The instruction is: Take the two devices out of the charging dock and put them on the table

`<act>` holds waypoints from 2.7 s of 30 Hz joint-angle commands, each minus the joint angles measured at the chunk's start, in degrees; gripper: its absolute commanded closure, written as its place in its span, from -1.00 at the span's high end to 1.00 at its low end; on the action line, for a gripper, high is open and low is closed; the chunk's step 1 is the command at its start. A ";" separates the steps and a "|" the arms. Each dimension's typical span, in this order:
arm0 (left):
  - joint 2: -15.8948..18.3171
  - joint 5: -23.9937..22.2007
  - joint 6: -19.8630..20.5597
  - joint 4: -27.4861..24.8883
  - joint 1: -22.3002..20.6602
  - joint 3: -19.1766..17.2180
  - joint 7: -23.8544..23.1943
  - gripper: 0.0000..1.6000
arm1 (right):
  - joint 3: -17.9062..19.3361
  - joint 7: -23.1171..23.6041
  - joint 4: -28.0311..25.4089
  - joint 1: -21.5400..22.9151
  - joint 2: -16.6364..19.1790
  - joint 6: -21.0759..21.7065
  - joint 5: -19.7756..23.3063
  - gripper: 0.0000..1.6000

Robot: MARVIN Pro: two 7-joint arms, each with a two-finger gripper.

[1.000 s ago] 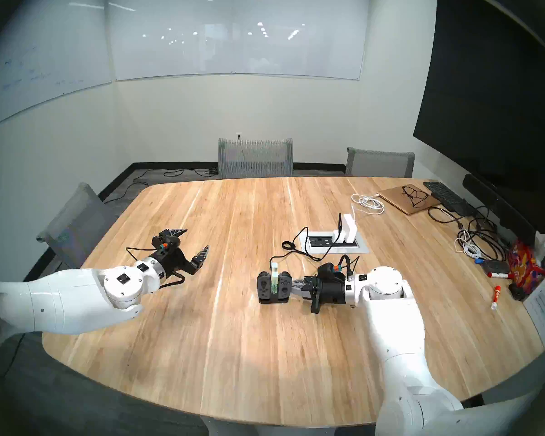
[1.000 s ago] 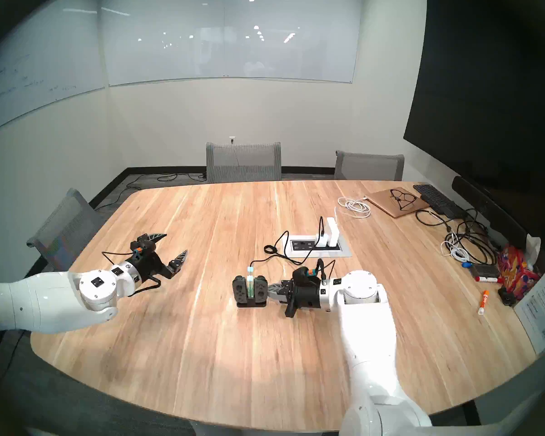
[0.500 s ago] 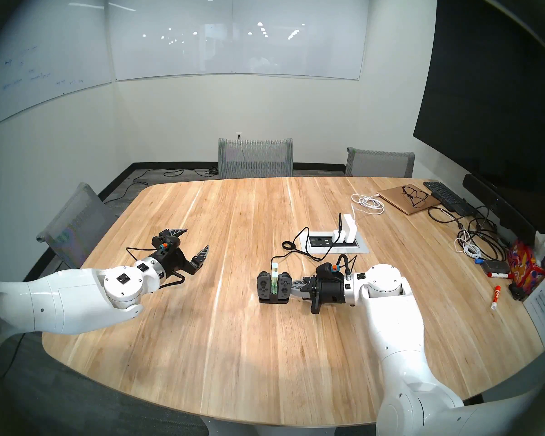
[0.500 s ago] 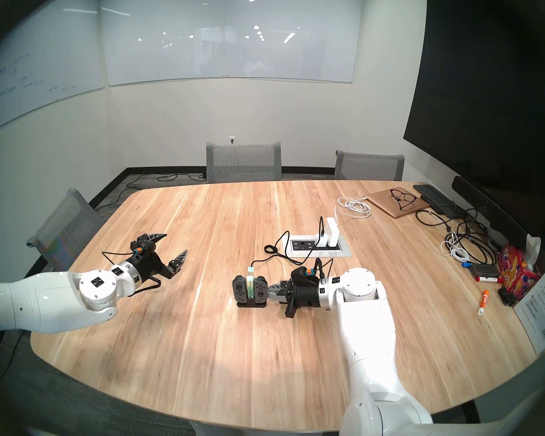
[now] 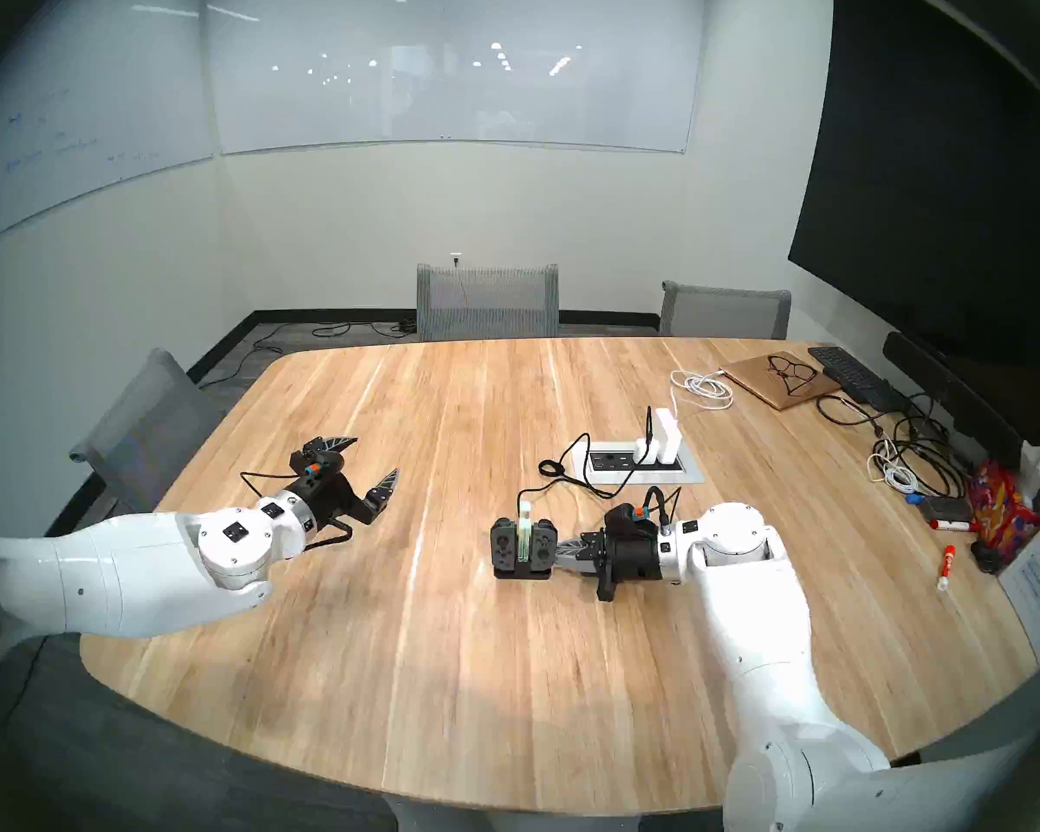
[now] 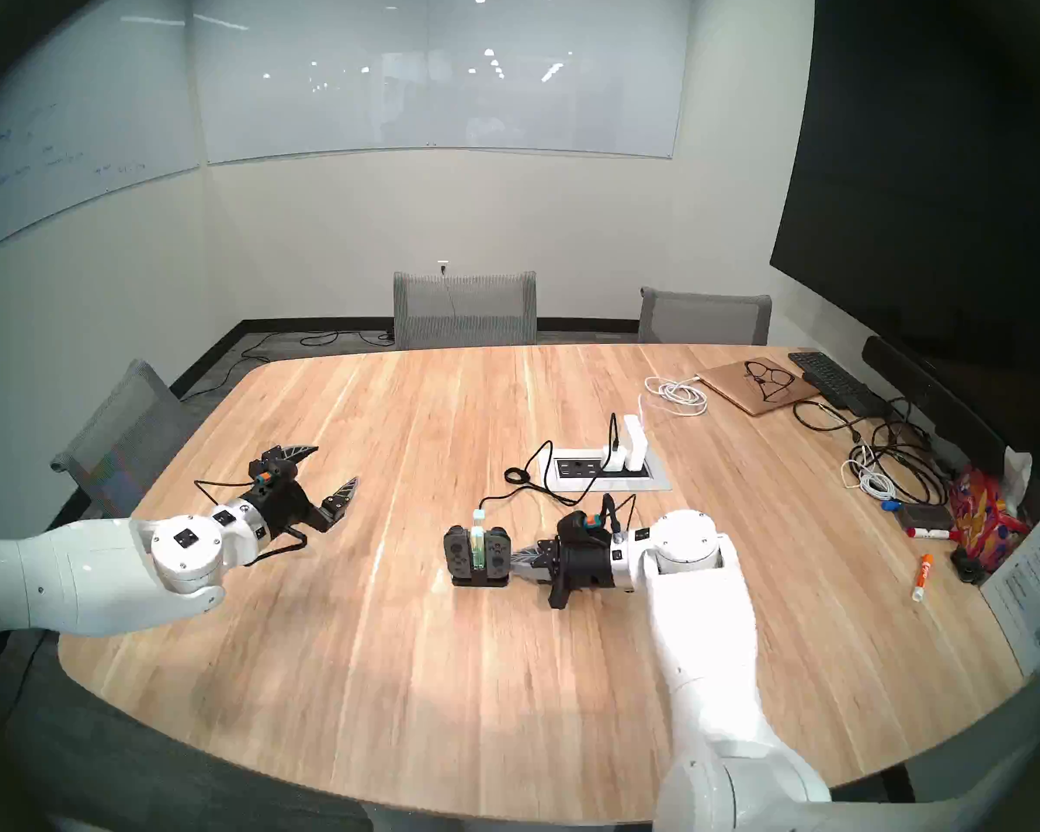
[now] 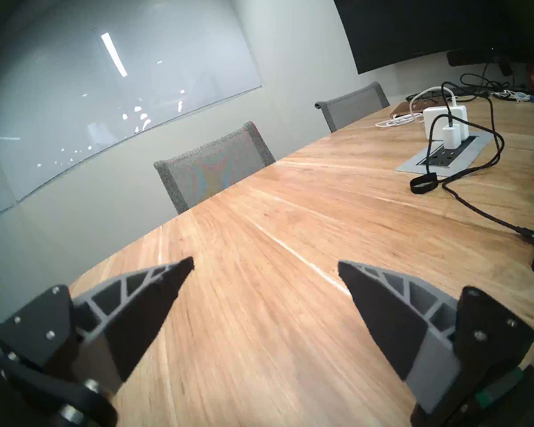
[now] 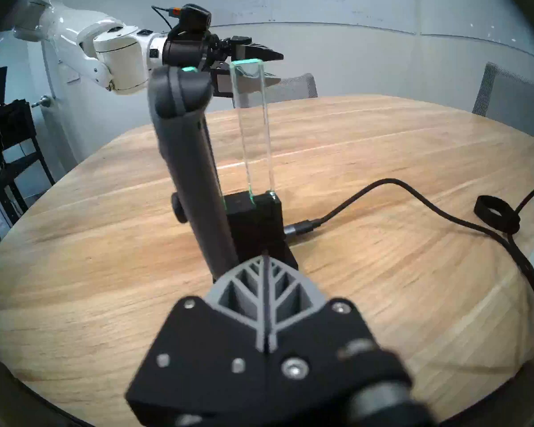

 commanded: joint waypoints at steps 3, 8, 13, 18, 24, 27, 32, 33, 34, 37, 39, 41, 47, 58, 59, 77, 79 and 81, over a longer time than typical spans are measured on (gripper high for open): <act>-0.06 -0.14 -0.17 -0.01 -0.85 -0.73 -0.05 1.00 | 0.24 -0.80 1.59 2.63 -0.06 -1.14 0.46 -1.00; -0.06 -0.14 -0.17 -0.01 -0.86 -0.73 -0.05 1.00 | 0.34 -0.97 2.53 3.21 0.01 -1.67 0.73 -1.00; -0.06 -0.14 -0.17 -0.01 -0.86 -0.73 -0.05 1.00 | 0.47 -0.85 3.44 3.74 0.12 -2.15 0.98 -1.00; -0.06 -0.14 -0.17 -0.01 -0.86 -0.73 -0.05 1.00 | 0.44 -0.35 4.00 4.15 0.24 -2.23 1.04 -1.00; -0.06 -0.14 -0.17 -0.01 -0.86 -0.73 -0.06 1.00 | 0.30 0.70 3.76 4.11 0.25 -2.17 1.04 -1.00; -0.06 -0.14 -0.17 -0.01 -0.86 -0.73 -0.06 1.00 | 0.38 0.70 3.42 3.98 0.27 -2.16 1.08 -1.00; -0.06 -0.14 -0.17 -0.01 -0.86 -0.73 -0.06 1.00 | 0.71 0.70 2.72 3.74 0.39 -2.15 1.42 -1.00; -0.06 -0.14 -0.17 -0.01 -0.86 -0.73 -0.06 1.00 | 0.77 0.70 2.32 3.61 0.37 -2.00 1.50 -1.00; -0.06 -0.14 -0.17 -0.01 -0.86 -0.73 -0.06 1.00 | 0.81 0.70 1.99 3.50 0.35 -1.89 1.55 -1.00; -0.06 -0.15 -0.17 -0.01 -0.86 -0.73 -0.06 1.00 | 0.83 0.70 1.75 3.43 0.37 -1.89 1.68 -1.00; -0.06 -0.15 -0.17 -0.01 -0.86 -0.73 -0.06 1.00 | 0.79 0.70 1.86 3.49 0.42 -1.96 1.74 -1.00; -0.06 -0.15 -0.17 -0.01 -0.86 -0.73 -0.06 1.00 | 0.70 0.70 2.04 3.53 0.45 -2.04 1.82 -1.00; -0.06 -0.15 -0.17 -0.01 -0.86 -0.73 -0.06 1.00 | -0.01 0.70 2.60 3.60 0.53 -2.27 2.23 -1.00; -0.06 -0.15 -0.17 -0.01 -0.86 -0.73 -0.07 1.00 | -1.73 0.70 2.94 3.51 1.13 -2.27 3.64 -1.00; -0.06 -0.15 -0.17 -0.01 -0.86 -0.73 -0.07 1.00 | -1.82 0.70 2.94 3.49 1.21 -2.24 3.71 -1.00; -0.06 -0.15 -0.17 -0.01 -0.86 -0.73 -0.07 1.00 | -3.80 0.70 2.82 2.55 2.96 -1.82 3.61 -1.00; -0.06 -0.15 -0.17 -0.01 -0.86 -0.73 -0.07 1.00 | -3.91 0.70 2.87 2.49 3.02 -1.95 3.75 -1.00; -0.06 -0.15 -0.17 -0.01 -0.86 -0.73 -0.07 1.00 | -3.93 0.70 2.92 2.47 3.03 -2.05 3.83 -1.00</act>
